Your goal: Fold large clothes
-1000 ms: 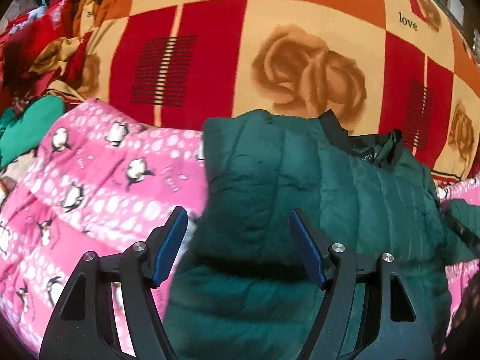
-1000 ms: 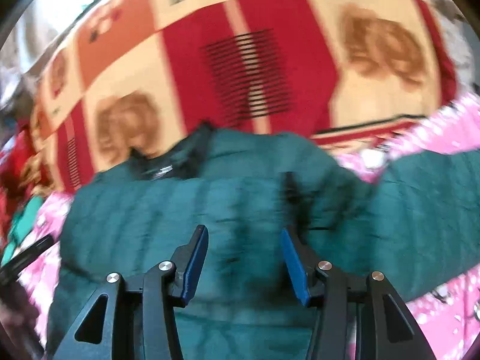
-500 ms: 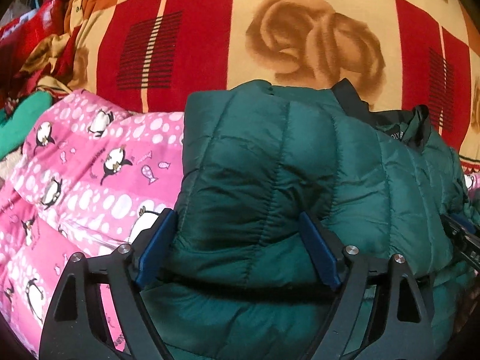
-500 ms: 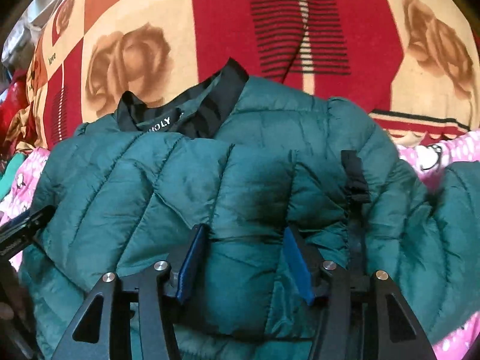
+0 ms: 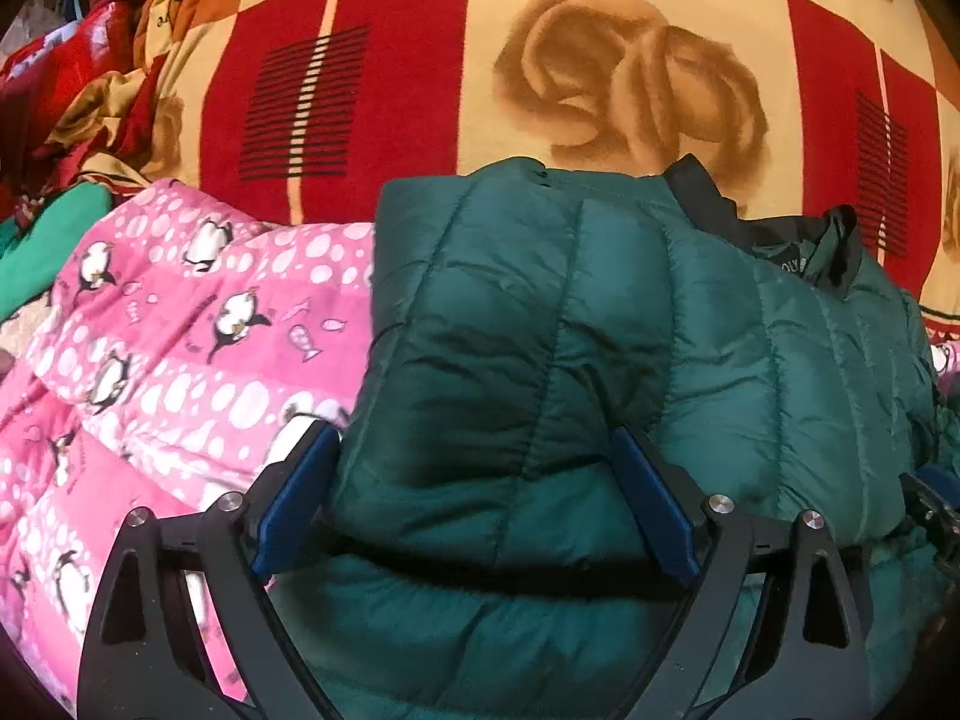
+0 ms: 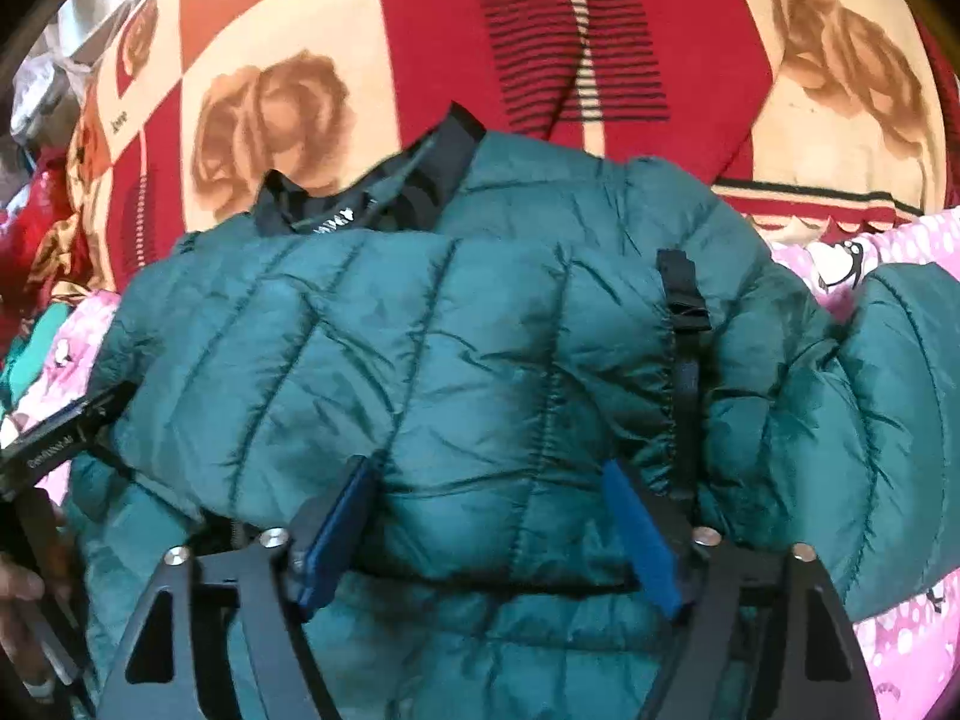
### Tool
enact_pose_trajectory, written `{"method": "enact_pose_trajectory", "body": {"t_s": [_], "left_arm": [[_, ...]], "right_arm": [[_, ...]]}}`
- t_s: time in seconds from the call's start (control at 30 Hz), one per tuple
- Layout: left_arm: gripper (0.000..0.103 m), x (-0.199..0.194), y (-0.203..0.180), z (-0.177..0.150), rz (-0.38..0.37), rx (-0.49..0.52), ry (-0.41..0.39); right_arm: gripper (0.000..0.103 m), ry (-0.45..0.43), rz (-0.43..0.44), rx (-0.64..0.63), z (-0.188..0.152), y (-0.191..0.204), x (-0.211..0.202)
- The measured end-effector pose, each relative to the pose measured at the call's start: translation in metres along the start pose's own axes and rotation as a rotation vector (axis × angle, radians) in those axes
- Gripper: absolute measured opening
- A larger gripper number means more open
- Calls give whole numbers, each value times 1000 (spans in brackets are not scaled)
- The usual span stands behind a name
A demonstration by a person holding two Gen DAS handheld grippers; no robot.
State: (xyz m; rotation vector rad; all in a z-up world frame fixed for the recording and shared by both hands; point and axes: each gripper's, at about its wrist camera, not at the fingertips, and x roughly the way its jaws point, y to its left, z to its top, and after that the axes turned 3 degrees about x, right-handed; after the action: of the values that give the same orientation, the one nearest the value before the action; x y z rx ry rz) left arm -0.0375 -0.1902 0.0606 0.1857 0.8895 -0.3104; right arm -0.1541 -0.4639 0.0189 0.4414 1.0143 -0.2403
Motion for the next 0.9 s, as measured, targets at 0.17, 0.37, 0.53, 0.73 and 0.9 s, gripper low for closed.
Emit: {"method": "enact_pose_trajectory", "body": {"t_s": [0.17, 0.37, 0.53, 0.73, 0.9], "left_arm": [[92, -29, -1, -6, -20, 1, -14], [92, -74, -17, -16, -20, 36, -105], [92, -97, -35, -28, -41, 65, -130], [92, -119, -53, -41, -54, 95, -149], [92, -139, -59, -54, -64, 97, -164]], "right_arm": [[78, -50, 21, 29, -6, 2, -29], [78, -92, 7, 72, -14, -2, -60], [89, -110, -58, 77, -25, -5, -75], [90, -125, -67, 106, -37, -14, -94], [90, -135, -88, 100, -46, -15, -113]]}}
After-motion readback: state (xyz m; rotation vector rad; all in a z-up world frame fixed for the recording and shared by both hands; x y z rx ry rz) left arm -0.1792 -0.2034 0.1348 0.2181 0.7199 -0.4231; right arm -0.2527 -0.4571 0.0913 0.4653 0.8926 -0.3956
